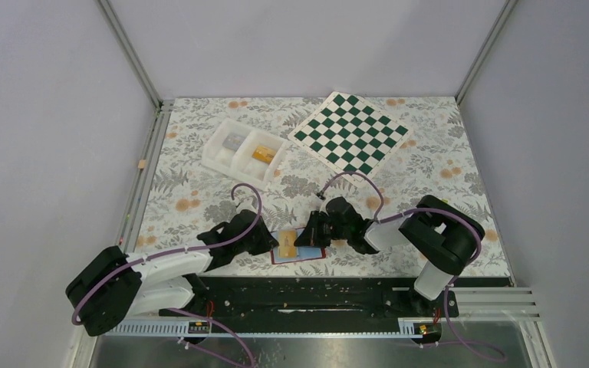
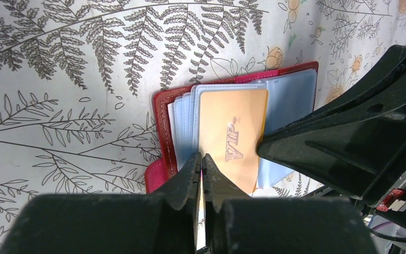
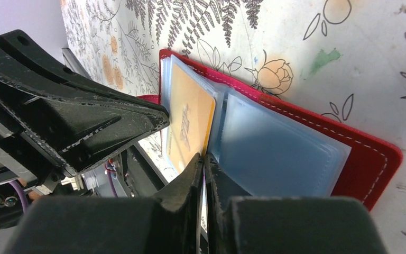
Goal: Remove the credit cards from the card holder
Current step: Remove the credit card from the card holder.
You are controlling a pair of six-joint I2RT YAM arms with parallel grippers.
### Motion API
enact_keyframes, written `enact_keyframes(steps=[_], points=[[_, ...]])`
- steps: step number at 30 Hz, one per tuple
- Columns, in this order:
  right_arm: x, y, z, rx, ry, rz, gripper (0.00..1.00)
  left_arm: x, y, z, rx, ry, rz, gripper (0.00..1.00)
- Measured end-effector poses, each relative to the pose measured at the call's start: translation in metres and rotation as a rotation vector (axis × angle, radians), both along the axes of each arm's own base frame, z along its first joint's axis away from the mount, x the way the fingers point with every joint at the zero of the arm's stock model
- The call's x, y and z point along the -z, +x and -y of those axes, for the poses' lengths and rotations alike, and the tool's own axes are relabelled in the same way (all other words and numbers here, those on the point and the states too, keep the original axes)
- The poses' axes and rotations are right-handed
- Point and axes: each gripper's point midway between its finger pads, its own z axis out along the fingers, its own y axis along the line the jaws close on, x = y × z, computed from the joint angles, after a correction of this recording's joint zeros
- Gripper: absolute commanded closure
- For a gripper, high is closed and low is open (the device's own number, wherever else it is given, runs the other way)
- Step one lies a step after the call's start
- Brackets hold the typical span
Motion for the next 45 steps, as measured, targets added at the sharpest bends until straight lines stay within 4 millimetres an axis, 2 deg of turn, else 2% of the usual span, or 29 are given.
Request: enact_keyframes(steps=[4, 7, 16, 31, 45], points=[[-0.004, 0.000, -0.001, 0.003, 0.031, 0.006, 0.82, 0.000, 0.000, 0.000, -0.001, -0.005, 0.003, 0.96], [-0.008, 0.000, -0.003, 0.001, 0.066, 0.011, 0.82, 0.000, 0.000, 0.000, -0.005, -0.009, 0.002, 0.96], [-0.007, 0.002, -0.003, 0.010, 0.098, 0.000, 1.00, 0.000, 0.000, 0.001, -0.015, -0.026, 0.004, 0.96], [-0.013, 0.007, 0.002, 0.022, 0.152, -0.015, 1.00, 0.003, 0.004, 0.006, -0.024, -0.030, -0.011, 0.96], [-0.013, 0.002, 0.013, 0.018, 0.109, -0.036, 1.00, 0.001, 0.005, 0.010, -0.025, -0.036, -0.019, 0.96]])
